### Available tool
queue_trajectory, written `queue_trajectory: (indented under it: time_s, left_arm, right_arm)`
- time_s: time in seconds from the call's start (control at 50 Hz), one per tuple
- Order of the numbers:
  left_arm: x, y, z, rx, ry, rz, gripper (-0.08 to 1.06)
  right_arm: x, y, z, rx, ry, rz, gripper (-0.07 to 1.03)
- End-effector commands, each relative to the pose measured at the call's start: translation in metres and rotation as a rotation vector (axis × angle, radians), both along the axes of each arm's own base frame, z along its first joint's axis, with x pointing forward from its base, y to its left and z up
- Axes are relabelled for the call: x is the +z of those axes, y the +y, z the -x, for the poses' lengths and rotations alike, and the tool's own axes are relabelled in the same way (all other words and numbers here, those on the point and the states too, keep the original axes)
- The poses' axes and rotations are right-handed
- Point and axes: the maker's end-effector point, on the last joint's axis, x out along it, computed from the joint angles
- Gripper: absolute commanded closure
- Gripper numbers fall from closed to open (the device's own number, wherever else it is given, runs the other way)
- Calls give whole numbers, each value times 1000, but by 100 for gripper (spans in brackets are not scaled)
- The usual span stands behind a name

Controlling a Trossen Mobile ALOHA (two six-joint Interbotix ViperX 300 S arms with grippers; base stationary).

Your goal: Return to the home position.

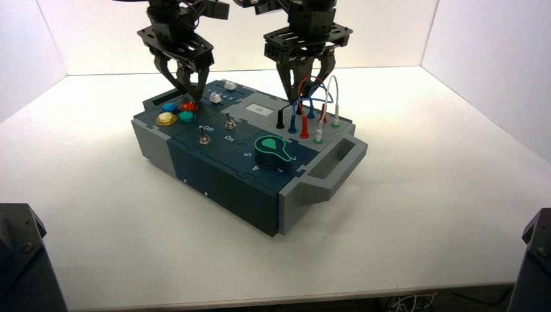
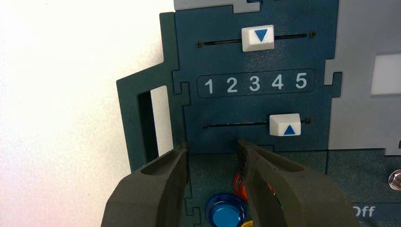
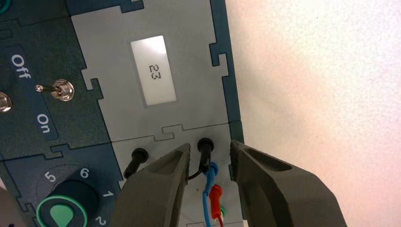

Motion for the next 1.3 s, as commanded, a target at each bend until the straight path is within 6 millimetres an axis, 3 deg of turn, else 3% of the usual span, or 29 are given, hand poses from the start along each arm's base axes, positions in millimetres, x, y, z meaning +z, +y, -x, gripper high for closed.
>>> queue_trajectory:
  time_s: [0.02, 0.46, 0.78, 1.08, 1.3]
  left_arm:
    - [23, -5, -4, 7, -50, 25, 42]
    - [98, 1, 23, 98, -183, 113, 42]
    - [142, 20, 72, 234, -308, 227, 42]
    - [201, 39, 119, 313, -480, 363, 42]
    - [234, 67, 148, 415, -566, 403, 42]
  right_arm:
    - [28, 7, -5, 13, -55, -41, 50]
    - [91, -9, 15, -37, -181, -149, 50]
    - [124, -33, 48, -101, -288, -265, 50]
    - [186, -60, 85, -138, -438, -440, 50]
    - [215, -91, 104, -190, -523, -495, 50]
